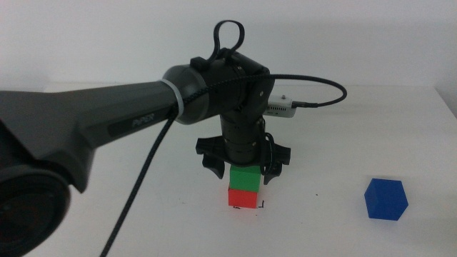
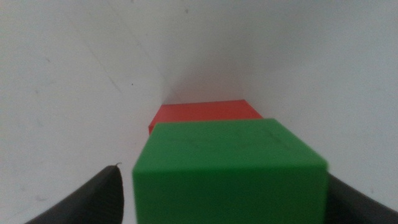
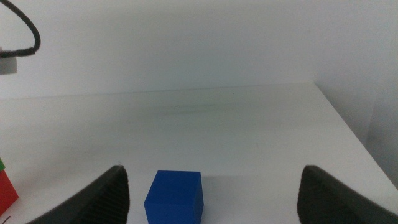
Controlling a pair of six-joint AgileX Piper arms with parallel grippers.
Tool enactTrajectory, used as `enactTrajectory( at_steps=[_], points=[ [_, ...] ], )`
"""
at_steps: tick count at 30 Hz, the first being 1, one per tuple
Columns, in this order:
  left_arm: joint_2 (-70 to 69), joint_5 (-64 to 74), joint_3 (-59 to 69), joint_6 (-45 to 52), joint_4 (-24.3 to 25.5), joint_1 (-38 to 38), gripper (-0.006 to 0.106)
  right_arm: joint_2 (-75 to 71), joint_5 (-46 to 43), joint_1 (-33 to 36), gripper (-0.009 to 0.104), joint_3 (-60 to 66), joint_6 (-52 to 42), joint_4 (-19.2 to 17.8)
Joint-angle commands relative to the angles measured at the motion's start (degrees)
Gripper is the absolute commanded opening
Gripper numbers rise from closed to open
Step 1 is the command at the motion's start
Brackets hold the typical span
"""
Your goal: Stack red cubes first, then green, then blue cubes in a specific spot.
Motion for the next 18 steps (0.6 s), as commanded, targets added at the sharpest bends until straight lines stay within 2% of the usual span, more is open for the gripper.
enactTrajectory(
  at_steps=[1,3,8,10,14,18],
  points=[
    [-2.78,1.56,-0.92,2.56,-1.68,-0.03,0.094,-0.27,-0.56,-0.21,0.093,0.20,-0.30,-0.60],
    [-6.89,4.68,-2.41,7.56,-2.18,-0.03,0.094,-0.27,-0.56,-0.21,0.093,0.20,-0.30,-0.60],
    [-20.99,7.84,-4.56,10.29,4.73,-0.03,0.094,-0.27,-0.56,-0.21,0.093,0.20,-0.30,-0.60],
    [-27.69,7.84,-3.58,16.60,5.63,0.08,0.094,-0.27,-0.56,-0.21,0.093,0.20,-0.30,-0.60],
    [-43.18,7.84,5.19,21.47,1.84,2.16,0.094,-0.27,-0.56,-0.21,0.093,0.20,-0.30,-0.60],
    [-59.99,5.41,20.57,24.69,-6.46,4.25,0.094,-0.27,-0.56,-0.21,0.093,0.20,-0.30,-0.60]
  ],
)
